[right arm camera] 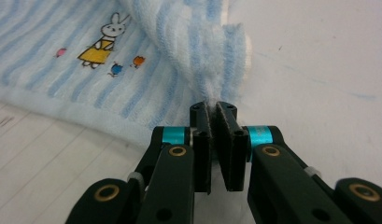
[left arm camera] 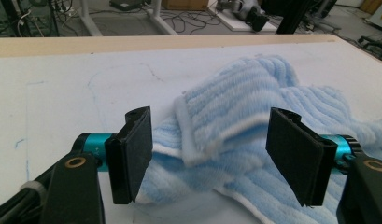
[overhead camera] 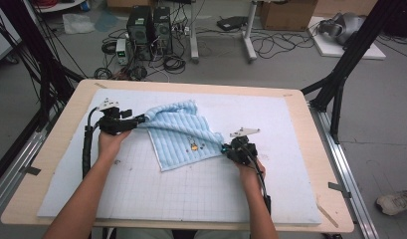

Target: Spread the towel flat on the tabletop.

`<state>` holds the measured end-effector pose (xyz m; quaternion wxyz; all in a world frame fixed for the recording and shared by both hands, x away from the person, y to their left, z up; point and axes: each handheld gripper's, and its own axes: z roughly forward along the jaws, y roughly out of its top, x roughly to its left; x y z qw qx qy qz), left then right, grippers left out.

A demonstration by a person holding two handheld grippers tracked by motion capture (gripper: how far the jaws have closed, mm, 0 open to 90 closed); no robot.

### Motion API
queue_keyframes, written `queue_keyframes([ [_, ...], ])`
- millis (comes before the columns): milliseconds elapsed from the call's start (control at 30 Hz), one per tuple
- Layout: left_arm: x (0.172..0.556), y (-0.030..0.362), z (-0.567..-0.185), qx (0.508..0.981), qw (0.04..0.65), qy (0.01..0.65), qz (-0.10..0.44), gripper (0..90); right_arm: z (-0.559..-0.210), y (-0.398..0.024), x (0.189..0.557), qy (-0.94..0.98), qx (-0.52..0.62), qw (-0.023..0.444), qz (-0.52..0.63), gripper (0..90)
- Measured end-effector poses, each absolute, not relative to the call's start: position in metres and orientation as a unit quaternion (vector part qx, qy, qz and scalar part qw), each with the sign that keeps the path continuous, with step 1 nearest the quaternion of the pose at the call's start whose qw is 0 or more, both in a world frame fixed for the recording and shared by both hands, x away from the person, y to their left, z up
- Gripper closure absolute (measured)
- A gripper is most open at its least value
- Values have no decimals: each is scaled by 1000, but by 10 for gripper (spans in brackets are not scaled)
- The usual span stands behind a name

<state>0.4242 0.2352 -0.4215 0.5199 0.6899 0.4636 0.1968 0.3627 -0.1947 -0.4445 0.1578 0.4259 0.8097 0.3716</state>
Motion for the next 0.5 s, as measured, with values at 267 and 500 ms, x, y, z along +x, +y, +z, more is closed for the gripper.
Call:
queue_keyframes([
  [267, 398, 233, -423, 694, 520, 459, 196, 322, -444, -199, 339, 806, 428, 154, 379, 849],
  [500, 369, 229, -429, 702, 520, 451, 183, 325, -444, -192, 321, 806, 422, 151, 387, 844],
])
